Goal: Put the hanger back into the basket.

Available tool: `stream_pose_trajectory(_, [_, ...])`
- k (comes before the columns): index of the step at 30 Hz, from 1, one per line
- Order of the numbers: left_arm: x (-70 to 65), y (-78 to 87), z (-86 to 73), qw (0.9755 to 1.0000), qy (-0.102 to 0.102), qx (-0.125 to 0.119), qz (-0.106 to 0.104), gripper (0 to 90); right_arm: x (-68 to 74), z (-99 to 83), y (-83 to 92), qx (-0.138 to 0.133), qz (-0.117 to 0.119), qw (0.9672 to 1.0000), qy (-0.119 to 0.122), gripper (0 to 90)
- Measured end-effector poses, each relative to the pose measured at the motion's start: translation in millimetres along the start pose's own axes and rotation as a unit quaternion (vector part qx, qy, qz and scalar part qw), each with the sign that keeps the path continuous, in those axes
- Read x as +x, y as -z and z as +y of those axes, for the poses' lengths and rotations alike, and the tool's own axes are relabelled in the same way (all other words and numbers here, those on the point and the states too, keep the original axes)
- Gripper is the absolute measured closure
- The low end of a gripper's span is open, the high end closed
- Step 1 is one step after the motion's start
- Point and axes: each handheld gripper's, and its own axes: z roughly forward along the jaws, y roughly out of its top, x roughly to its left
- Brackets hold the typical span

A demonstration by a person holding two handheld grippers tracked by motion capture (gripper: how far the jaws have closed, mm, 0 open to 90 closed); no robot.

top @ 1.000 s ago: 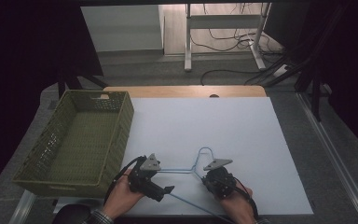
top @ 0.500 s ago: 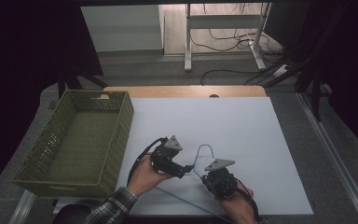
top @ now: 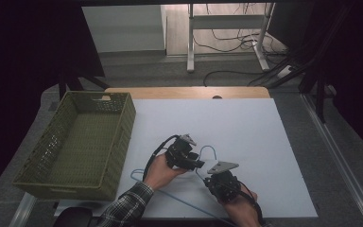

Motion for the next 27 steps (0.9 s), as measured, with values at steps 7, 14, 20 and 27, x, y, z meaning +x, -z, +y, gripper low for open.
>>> stream_pose_trajectory(7, [-0.3, -1.3, -0.3, 0.9999, 0.003, 0.012, -0.003, 70.7, 0.9, 0.1, 1.2, -0.002, 0.001, 1.0, 0.003, 86.7])
stream_pose_trajectory(14, [1.4, 1.9, -1.3, 0.9994, 0.027, 0.011, -0.019, 77.2, 0.6, -0.1, 1.7, -0.003, 0.007, 1.0, 0.001, 85.9])
stream_pose_trajectory(20, [7.7, 10.1, -4.1, 0.9927, 0.074, -0.032, -0.089, 84.6, -1.6, -0.3, 4.0, -0.005, 0.016, 0.9999, -0.004, 75.6])
stream_pose_trajectory(27, [1.7, 26.4, -4.0, 0.992, 0.055, -0.066, -0.092, 86.2, -5.4, 2.2, 18.8, -0.022, 0.038, 0.9989, -0.02, 65.9])
